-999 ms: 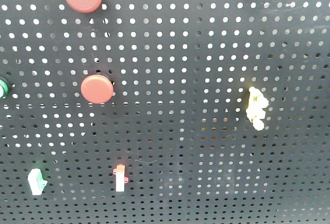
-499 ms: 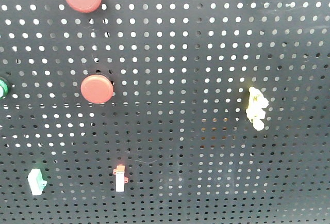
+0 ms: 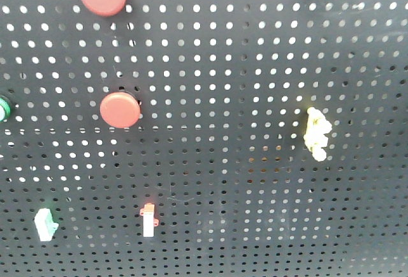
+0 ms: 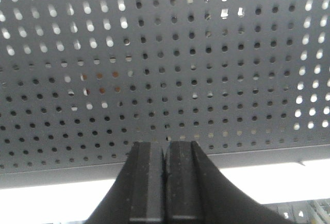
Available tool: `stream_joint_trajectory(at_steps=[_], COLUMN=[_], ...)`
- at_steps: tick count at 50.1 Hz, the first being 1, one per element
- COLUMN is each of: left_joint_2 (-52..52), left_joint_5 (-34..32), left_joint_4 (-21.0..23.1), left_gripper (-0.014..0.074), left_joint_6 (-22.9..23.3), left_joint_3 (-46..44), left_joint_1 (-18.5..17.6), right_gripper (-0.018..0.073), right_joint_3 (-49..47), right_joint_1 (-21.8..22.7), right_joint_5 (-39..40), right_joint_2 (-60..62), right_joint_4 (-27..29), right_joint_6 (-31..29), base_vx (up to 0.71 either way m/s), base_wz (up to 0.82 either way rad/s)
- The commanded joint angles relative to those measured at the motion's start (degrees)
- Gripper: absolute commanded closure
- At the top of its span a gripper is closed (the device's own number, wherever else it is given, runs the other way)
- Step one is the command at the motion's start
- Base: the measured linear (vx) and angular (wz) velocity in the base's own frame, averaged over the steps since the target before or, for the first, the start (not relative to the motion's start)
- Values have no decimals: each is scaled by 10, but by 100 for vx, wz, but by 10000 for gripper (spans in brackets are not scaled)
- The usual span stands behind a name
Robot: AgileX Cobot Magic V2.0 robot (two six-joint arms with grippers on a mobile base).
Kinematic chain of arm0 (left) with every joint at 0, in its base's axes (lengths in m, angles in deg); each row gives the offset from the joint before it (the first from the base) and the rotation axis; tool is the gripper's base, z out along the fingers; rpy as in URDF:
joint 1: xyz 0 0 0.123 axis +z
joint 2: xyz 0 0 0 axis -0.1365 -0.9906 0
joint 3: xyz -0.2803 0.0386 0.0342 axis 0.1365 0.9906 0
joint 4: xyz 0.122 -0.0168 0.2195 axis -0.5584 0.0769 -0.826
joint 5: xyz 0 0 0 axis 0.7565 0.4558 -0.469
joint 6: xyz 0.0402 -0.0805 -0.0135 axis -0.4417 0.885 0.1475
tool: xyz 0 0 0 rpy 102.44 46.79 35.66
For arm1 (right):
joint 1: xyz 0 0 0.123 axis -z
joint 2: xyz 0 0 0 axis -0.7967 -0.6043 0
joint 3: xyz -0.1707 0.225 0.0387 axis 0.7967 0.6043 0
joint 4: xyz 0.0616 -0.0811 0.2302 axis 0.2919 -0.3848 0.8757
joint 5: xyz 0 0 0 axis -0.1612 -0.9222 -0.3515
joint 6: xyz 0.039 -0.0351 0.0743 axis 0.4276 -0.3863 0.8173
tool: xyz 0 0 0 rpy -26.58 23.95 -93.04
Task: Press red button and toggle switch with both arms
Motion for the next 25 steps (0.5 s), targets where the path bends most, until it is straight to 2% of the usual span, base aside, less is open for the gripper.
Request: stream_joint_trajectory(at_steps=[1, 25], left_joint_2=[9, 9], left_joint_5=[-44, -44], left_joint_4=[0, 0], left_gripper=[594, 594], left_joint_6=[4, 4], left_joint_3=[20, 20], left_joint_1=[1, 1], right_gripper=[562, 562], right_joint_3=[6, 6], right_joint_1=[4, 4], right_joint_5=[39, 39], right_joint_2=[7, 10], right_joint_4=[-2, -2], right_joint_6=[-5, -5], base_vx=[0, 0], base_wz=[0, 0])
